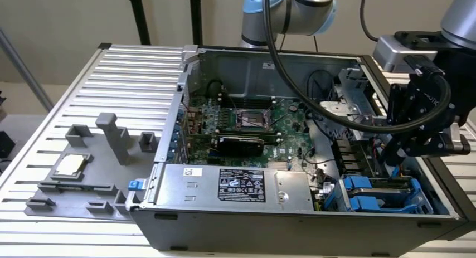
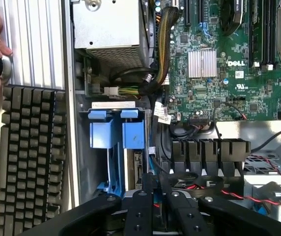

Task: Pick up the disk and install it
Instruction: 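Insert the first disk wire, then insert the second disk wire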

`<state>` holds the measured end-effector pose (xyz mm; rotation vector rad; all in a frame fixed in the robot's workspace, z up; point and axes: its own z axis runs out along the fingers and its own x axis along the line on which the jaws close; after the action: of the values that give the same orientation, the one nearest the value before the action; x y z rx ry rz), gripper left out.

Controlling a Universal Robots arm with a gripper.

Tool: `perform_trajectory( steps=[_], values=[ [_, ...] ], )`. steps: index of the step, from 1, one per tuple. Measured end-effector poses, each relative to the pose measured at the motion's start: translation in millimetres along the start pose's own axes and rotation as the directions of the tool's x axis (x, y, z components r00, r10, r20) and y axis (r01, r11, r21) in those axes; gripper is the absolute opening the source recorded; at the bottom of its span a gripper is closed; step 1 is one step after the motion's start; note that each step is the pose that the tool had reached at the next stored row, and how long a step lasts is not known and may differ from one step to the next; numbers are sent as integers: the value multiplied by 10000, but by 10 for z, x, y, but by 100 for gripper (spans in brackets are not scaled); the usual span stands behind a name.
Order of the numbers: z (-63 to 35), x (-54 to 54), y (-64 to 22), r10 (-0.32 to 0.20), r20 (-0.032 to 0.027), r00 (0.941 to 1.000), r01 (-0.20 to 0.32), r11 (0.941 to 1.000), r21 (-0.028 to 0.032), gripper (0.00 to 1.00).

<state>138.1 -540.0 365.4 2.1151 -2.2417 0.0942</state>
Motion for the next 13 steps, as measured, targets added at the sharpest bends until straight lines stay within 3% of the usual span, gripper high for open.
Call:
perform_trajectory(
  steps=[3,7,10,13],
  values=[
    [0,7,17,-1,0,10000,1,10000,1,0],
    [3,54,109,4,6,10000,-4,10000,42,0],
    [22,111,136,10,20,10000,-11,9999,113,0],
    [52,164,137,21,26,10000,-21,9997,241,0]
  ],
)
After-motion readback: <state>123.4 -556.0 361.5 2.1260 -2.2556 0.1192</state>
